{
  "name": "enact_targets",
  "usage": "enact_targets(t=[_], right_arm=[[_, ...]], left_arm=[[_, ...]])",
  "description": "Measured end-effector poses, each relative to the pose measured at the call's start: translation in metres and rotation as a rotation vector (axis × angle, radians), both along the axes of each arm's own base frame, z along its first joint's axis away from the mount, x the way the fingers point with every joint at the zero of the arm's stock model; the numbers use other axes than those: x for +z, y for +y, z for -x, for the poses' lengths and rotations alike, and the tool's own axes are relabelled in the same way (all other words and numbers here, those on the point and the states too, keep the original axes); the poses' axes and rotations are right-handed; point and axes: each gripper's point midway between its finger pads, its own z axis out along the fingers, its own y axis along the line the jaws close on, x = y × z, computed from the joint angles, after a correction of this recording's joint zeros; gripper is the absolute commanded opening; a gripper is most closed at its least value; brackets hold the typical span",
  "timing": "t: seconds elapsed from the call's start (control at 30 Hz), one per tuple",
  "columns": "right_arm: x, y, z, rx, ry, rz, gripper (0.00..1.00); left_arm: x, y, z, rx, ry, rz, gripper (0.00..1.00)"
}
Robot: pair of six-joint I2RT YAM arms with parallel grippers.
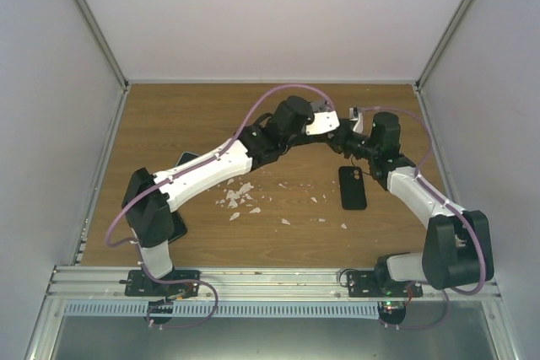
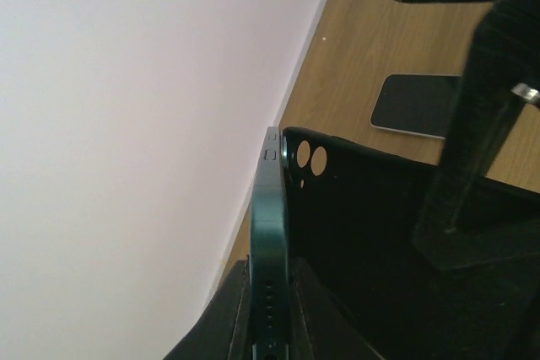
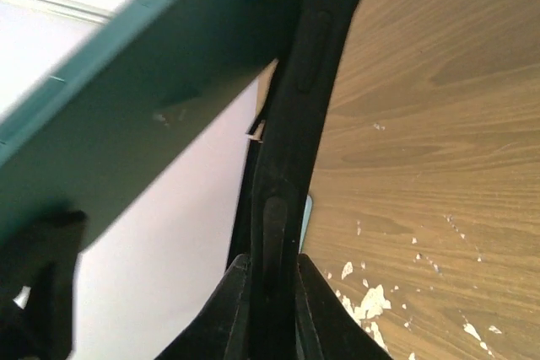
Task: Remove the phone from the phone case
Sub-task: Remove the phone case from the phone, then place the phone case at the center of the board.
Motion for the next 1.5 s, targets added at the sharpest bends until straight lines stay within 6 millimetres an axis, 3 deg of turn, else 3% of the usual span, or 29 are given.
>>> enact_targets(t=[0.3, 0.57, 0.83, 0.93, 1.17, 1.5], right_arm=[[-0.005, 0.000, 0.009, 0.073, -0.052, 0.044, 0.00], [-0.016, -0.004, 0.017, 0.136, -0.094, 0.106, 0.00], [-0.042, -0.009, 0.037, 0.183, -0.049, 0.136, 0.01], [-0.055, -0.009, 0.053, 0.203, 0.000, 0.130, 0.01], [-0.086, -0.012, 0.098, 0.224, 0.139, 0.122, 0.00], [-0.112, -0.015, 0.119, 0.224, 0.254, 0.119, 0.03]], left_arm=[[0.029, 0.020, 0.006, 0.010, 0.063, 0.101, 0.00], [0.043, 0.040, 0.011, -0.014, 0.178, 0.213, 0.00], [0.062, 0.074, 0.007, -0.032, 0.337, 0.407, 0.00], [0.065, 0.083, 0.005, -0.025, 0.378, 0.455, 0.00], [0.065, 0.080, 0.009, -0.042, 0.432, 0.503, 0.00], [0.065, 0.079, 0.010, -0.046, 0.438, 0.506, 0.00]])
